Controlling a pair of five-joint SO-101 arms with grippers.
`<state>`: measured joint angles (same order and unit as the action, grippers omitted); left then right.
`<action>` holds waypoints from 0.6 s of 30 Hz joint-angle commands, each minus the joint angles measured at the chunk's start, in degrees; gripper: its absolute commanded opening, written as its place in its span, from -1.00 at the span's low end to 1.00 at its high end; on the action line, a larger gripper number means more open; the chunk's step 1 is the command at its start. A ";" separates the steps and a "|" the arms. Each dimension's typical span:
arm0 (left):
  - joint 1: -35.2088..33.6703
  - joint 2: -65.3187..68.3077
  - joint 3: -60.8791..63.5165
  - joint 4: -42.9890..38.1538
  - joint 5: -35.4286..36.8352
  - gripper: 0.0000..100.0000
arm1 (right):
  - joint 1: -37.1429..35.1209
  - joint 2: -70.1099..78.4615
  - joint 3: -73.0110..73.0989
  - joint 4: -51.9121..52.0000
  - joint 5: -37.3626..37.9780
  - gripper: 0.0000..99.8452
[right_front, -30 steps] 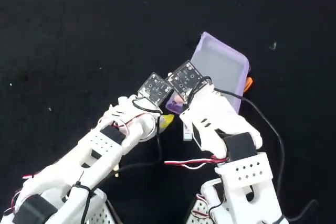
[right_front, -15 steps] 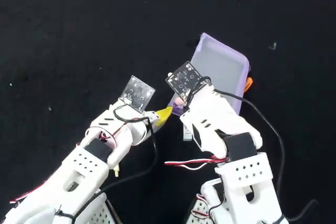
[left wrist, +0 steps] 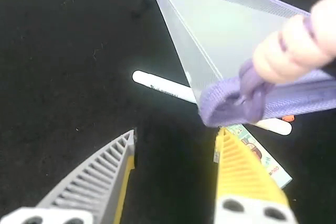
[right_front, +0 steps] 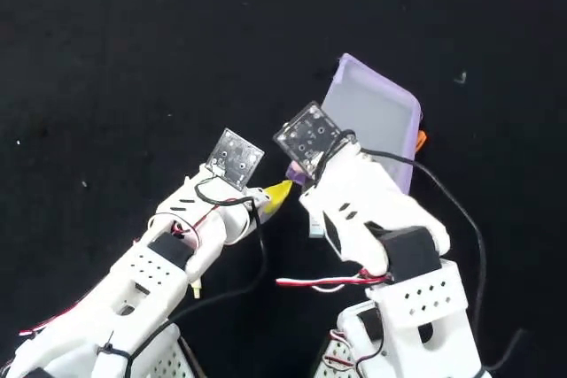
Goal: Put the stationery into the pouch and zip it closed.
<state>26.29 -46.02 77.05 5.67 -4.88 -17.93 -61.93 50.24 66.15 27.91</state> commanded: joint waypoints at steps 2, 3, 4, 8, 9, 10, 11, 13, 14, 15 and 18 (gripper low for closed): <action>-0.48 0.00 -1.63 -1.14 0.44 -0.51 | -1.58 -1.10 -3.65 0.88 -0.26 -0.98; -0.31 0.00 -1.63 -1.14 0.62 -0.51 | -1.49 -1.19 -3.65 0.88 -0.26 -0.98; -0.13 0.00 -1.63 -1.14 1.49 -0.51 | -1.49 -1.19 -3.65 0.88 -0.26 -0.98; -0.48 0.00 -1.71 -1.23 4.48 -0.50 | -1.49 -1.27 -3.65 1.05 -0.26 -0.98; -0.48 0.00 -1.98 -1.41 4.48 -0.50 | -1.58 -1.27 -3.65 1.49 -0.18 -0.98; -0.57 0.00 -1.98 -1.85 4.48 -0.50 | -1.67 -1.27 -3.65 1.85 -0.18 -0.98; -0.57 0.00 -1.89 -2.37 4.57 -0.50 | -1.76 -1.27 -3.74 2.02 -0.18 -0.98; -0.57 0.00 -1.71 -3.25 4.57 -0.50 | -1.76 -1.27 -3.74 2.02 -0.18 -0.98; -0.40 0.00 -1.71 -3.69 4.57 -0.50 | -1.76 -1.27 -3.74 2.11 -0.18 -0.98; -0.31 0.00 -1.63 -4.22 4.57 -0.50 | -1.76 -1.27 -3.74 2.11 -0.18 -0.98; -0.04 0.35 -1.63 -4.92 4.48 -0.51 | -1.76 -1.27 -3.74 2.11 -0.18 -0.98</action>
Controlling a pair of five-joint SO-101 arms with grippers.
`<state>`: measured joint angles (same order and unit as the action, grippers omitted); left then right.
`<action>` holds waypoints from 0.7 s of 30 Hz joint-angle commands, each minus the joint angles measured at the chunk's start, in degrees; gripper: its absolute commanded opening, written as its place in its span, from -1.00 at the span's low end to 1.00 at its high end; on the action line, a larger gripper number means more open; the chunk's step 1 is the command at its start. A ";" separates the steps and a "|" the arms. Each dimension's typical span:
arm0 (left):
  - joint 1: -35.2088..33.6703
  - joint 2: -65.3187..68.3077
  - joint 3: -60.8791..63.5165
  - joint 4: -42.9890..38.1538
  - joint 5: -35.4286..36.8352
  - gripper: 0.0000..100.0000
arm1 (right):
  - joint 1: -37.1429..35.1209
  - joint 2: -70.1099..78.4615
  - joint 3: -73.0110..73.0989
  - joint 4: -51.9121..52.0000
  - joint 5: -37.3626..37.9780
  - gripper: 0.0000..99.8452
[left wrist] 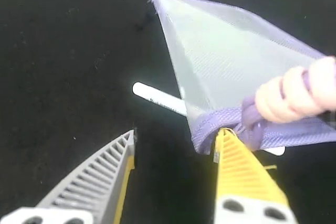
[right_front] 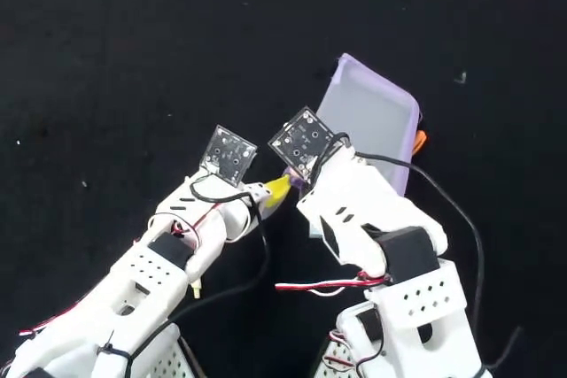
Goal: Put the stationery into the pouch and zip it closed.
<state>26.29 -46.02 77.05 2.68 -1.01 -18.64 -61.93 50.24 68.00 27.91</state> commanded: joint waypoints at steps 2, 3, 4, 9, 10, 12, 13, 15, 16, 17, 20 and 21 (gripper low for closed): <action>-0.04 0.62 -1.63 -2.55 0.62 -0.51 | -1.05 -1.27 -3.91 0.26 -0.18 -0.98; -0.04 0.70 -1.63 -2.73 0.62 -0.51 | -1.05 -1.27 -4.09 0.35 -0.18 -0.98; -0.04 0.70 -1.63 -2.73 0.53 -0.51 | -1.05 -1.27 -4.26 0.35 -0.18 -0.98; 0.57 0.79 -1.63 -2.73 0.53 -0.51 | -2.73 -1.27 -4.35 0.70 -0.18 -0.98; 0.57 0.79 -1.63 -2.73 0.53 -0.51 | -3.08 -1.27 -4.35 0.70 -0.18 -0.98; 0.57 0.79 -1.63 -2.73 0.53 -0.51 | -3.52 -1.27 -4.35 0.70 -0.18 -0.98; 0.57 0.79 -1.63 -2.73 0.53 -0.51 | -3.52 -1.27 -4.35 0.70 -0.18 -0.98; 0.57 0.79 -1.71 -2.73 0.53 -0.51 | -3.52 -1.27 -4.35 0.70 -0.18 -0.98; 0.57 0.79 -1.80 -2.73 0.53 -0.51 | -3.52 -1.27 -4.35 0.70 -0.18 -0.98; 0.57 0.88 -1.89 -2.73 0.53 -0.51 | -3.52 -1.27 -4.35 0.70 -0.18 -0.98; 0.57 2.90 -2.68 -3.96 0.53 -0.51 | -3.52 -1.27 -4.35 0.70 -0.18 -0.98; 0.57 4.40 -2.68 -5.54 0.53 -0.51 | -3.52 -1.27 -4.35 0.70 -0.18 -0.98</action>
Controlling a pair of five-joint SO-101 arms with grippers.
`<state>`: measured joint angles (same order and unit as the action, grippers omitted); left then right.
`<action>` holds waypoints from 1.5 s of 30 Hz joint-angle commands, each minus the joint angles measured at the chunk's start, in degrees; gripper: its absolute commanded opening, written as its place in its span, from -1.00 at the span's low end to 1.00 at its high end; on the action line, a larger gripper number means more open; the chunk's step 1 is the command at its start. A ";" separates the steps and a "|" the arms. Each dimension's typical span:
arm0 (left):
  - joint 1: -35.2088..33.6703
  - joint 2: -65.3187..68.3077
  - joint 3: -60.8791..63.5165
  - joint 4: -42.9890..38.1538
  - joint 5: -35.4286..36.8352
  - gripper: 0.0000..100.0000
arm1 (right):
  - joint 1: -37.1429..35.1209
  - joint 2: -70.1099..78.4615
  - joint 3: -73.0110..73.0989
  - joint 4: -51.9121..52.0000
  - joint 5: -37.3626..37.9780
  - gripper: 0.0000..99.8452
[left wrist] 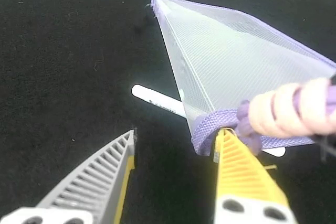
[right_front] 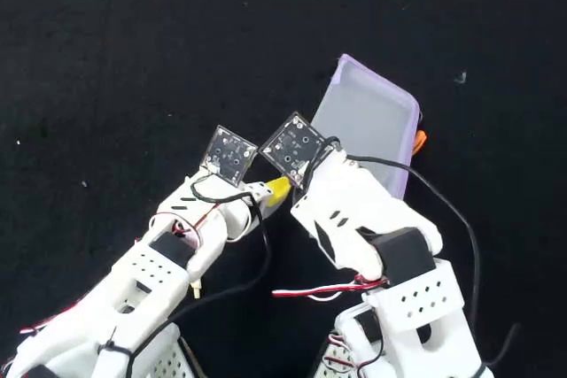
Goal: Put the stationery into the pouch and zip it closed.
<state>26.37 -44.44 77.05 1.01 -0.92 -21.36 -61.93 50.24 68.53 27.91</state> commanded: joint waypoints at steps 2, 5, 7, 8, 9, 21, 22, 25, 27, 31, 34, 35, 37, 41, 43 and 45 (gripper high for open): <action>0.40 6.86 -3.21 -6.95 0.44 -0.51 | -0.79 -1.27 -4.35 0.18 -0.18 -0.98; 0.13 12.40 -4.79 -10.20 0.44 -0.51 | -0.79 -1.27 -4.35 0.18 -0.18 -0.98; -0.04 14.86 -6.02 -11.16 0.53 -0.52 | -0.79 -1.27 -4.35 0.18 -0.18 -0.98; -0.04 15.21 -6.37 -11.52 0.44 -0.56 | -0.79 -1.27 -4.35 0.18 -0.18 -0.98; -0.04 15.38 -6.64 -11.52 0.44 -0.61 | -0.79 -1.27 -4.35 0.18 -0.18 -0.98; 0.57 15.82 -6.90 -11.52 0.44 -0.94 | -0.53 -1.27 -4.26 0.26 -0.18 -0.98; 0.57 15.74 -6.90 -11.52 0.44 -0.95 | -0.53 -1.27 -4.26 0.26 -0.18 -0.98; 0.48 15.82 -6.90 -11.52 0.44 -0.94 | -0.44 -1.27 -4.26 0.26 -0.18 -0.98; 0.40 15.65 -6.90 -11.52 0.44 -0.94 | -0.44 -1.27 -4.18 0.26 -0.18 -0.98; -0.31 15.38 -6.90 -11.25 0.44 -0.94 | -0.35 -1.27 -4.26 0.97 -0.18 -0.98; -2.07 15.30 -6.90 -11.16 0.44 -0.94 | -0.35 -1.27 -4.26 1.05 -0.18 -0.98; -2.95 15.30 -6.90 -11.16 0.44 -0.94 | -0.35 -1.27 -4.26 1.05 -0.09 -0.98; -4.44 15.21 -6.99 -11.34 0.44 -0.94 | -0.35 -1.27 -4.62 2.29 1.14 -0.98; -7.69 13.19 -7.08 -11.08 0.53 -0.94 | -0.35 -1.36 -8.57 7.91 2.64 -0.98; -9.10 10.73 -6.46 -10.99 0.79 -0.94 | -0.35 -1.36 -9.63 9.58 2.64 -0.98; -10.51 7.82 -5.14 -10.99 0.62 -0.94 | -0.35 -1.36 -9.71 9.93 2.64 -0.98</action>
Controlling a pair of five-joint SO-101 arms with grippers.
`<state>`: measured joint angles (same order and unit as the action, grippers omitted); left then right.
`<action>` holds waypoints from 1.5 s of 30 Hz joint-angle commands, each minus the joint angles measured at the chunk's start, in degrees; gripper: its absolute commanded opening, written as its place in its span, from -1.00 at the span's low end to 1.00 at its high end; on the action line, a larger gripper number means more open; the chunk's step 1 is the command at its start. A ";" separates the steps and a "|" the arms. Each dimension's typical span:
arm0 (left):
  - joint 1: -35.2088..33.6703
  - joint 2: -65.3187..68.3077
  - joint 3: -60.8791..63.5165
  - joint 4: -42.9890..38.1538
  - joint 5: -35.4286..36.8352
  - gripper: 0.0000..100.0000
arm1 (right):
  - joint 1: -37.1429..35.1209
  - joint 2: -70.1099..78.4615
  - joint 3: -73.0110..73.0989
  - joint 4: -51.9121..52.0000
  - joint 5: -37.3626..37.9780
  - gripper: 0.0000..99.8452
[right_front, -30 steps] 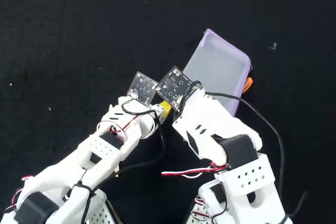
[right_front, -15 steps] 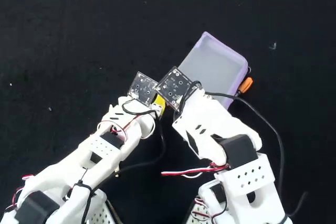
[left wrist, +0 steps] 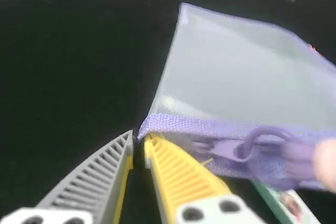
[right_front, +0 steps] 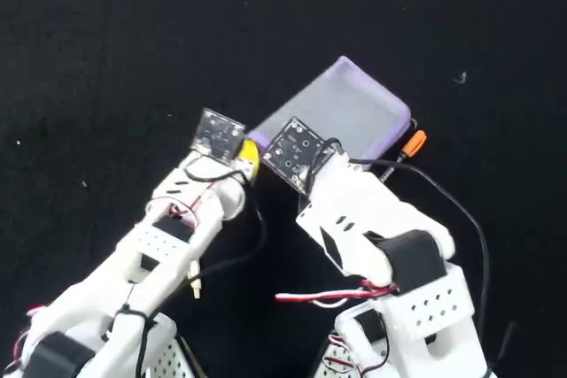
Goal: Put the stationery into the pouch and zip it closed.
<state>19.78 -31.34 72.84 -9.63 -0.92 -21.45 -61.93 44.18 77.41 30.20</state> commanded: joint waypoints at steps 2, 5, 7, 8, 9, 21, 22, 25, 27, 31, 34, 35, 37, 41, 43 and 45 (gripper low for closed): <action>-5.49 -8.53 0.75 -0.35 0.53 -0.94 | -0.26 -1.36 -3.65 1.05 0.44 -0.98; -8.04 -13.27 3.12 0.09 0.53 -0.94 | -0.26 -1.36 -3.74 1.14 0.44 -0.98; -9.89 -16.18 2.68 5.36 0.53 -0.94 | -0.26 -1.36 -3.74 1.14 0.44 -0.98; -10.59 -17.32 1.45 9.05 0.53 -0.94 | -0.26 -1.36 -3.74 1.23 0.44 -0.98; -11.12 -18.20 -0.04 12.84 0.53 -0.94 | -0.26 -1.36 -3.74 1.23 0.44 -0.98; -16.75 -19.87 -2.07 18.20 0.44 -0.94 | 7.82 -8.04 -2.42 3.69 6.15 -0.98; -16.75 -19.87 -2.07 18.29 0.53 -0.94 | 7.65 -8.22 -1.63 3.52 6.15 -0.98; -16.66 -19.87 -2.07 18.29 0.70 -0.94 | 5.45 -8.31 1.10 2.81 6.15 -0.98; -16.48 -19.87 -2.07 18.37 0.88 -0.94 | 2.99 -8.31 4.09 0.97 5.98 -0.98; -14.37 -19.87 -1.01 18.29 0.62 -0.94 | -0.70 -8.31 8.84 -4.75 3.96 -0.84; -13.23 -20.04 -0.66 18.29 0.53 -0.94 | -1.32 -8.31 9.63 -7.74 -2.55 -0.53; -13.23 -19.96 -0.66 18.29 0.79 -0.94 | -1.41 -8.31 9.98 -8.35 -2.90 -0.44; -13.23 -19.96 -0.66 18.29 0.88 -0.94 | -2.99 -8.31 11.65 -10.29 -3.25 -0.33; -13.14 -19.87 -0.57 18.29 1.32 -0.95 | -6.86 -8.31 18.86 -18.90 -4.31 -0.32; -13.41 -19.87 -0.57 18.37 3.69 -0.95 | -7.21 -8.31 22.02 -23.91 -7.47 -0.32; -13.67 -19.87 -0.57 18.46 5.45 -0.95 | -7.21 -8.31 24.66 -27.96 -10.20 -0.32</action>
<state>6.07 -49.71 73.36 9.54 1.01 -27.78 -69.76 66.86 55.87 23.16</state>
